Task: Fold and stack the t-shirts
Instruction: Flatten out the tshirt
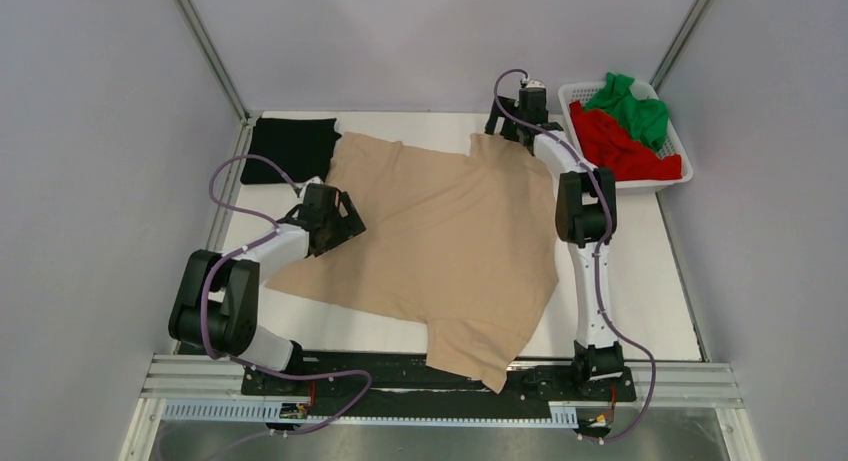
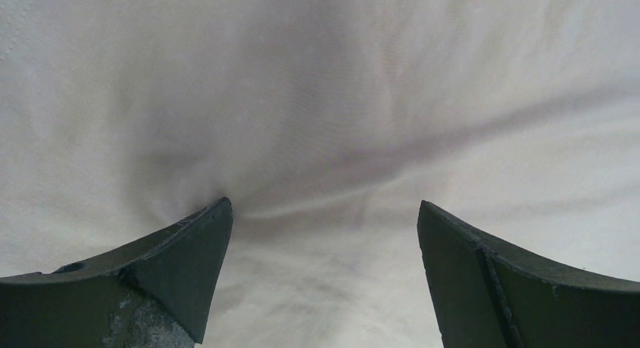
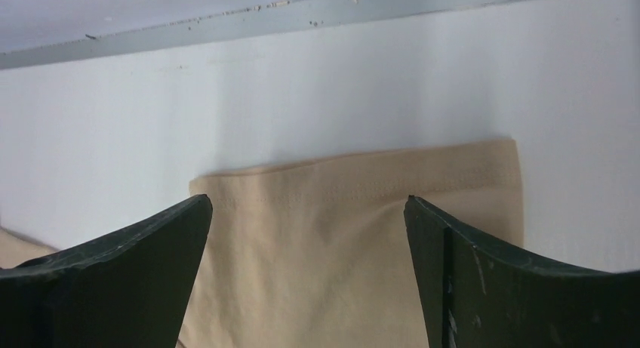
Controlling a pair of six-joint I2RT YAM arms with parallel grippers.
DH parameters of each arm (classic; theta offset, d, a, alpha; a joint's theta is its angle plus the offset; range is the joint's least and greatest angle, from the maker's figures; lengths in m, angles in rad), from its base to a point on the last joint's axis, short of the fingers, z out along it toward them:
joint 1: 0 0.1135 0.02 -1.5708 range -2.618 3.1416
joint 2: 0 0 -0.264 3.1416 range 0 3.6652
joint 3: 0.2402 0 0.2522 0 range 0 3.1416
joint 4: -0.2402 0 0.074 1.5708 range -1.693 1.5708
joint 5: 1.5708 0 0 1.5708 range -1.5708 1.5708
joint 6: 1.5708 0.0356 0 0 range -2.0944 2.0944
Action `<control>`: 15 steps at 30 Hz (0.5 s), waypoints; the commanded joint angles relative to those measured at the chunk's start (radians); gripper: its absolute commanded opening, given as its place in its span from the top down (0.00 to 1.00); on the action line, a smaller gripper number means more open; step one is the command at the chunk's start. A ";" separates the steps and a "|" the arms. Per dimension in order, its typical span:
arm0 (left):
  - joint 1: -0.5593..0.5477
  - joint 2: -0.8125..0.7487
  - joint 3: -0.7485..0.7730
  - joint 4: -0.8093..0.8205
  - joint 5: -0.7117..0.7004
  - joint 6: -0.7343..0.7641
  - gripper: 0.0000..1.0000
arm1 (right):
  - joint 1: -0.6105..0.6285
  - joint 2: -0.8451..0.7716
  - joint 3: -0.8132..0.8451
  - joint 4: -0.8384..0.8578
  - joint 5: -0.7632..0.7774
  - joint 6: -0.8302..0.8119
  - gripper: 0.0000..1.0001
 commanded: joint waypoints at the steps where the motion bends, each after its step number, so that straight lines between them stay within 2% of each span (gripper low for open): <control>1: 0.001 -0.061 -0.022 -0.026 0.059 0.003 0.00 | 0.009 -0.223 -0.129 0.035 0.008 -0.056 0.00; 4: 0.000 -0.110 -0.009 -0.034 0.092 0.005 0.00 | 0.031 -0.420 -0.307 -0.003 0.097 -0.078 0.00; 7: -0.002 -0.174 0.006 -0.063 0.110 0.014 0.00 | 0.070 -0.608 -0.537 -0.069 0.192 -0.008 0.00; 11: -0.008 -0.229 0.033 -0.134 0.073 0.037 0.00 | 0.159 -0.824 -0.845 -0.122 0.182 0.116 0.00; 15: -0.008 -0.232 0.079 -0.190 0.040 0.060 0.00 | 0.267 -0.954 -1.056 -0.155 0.210 0.221 0.00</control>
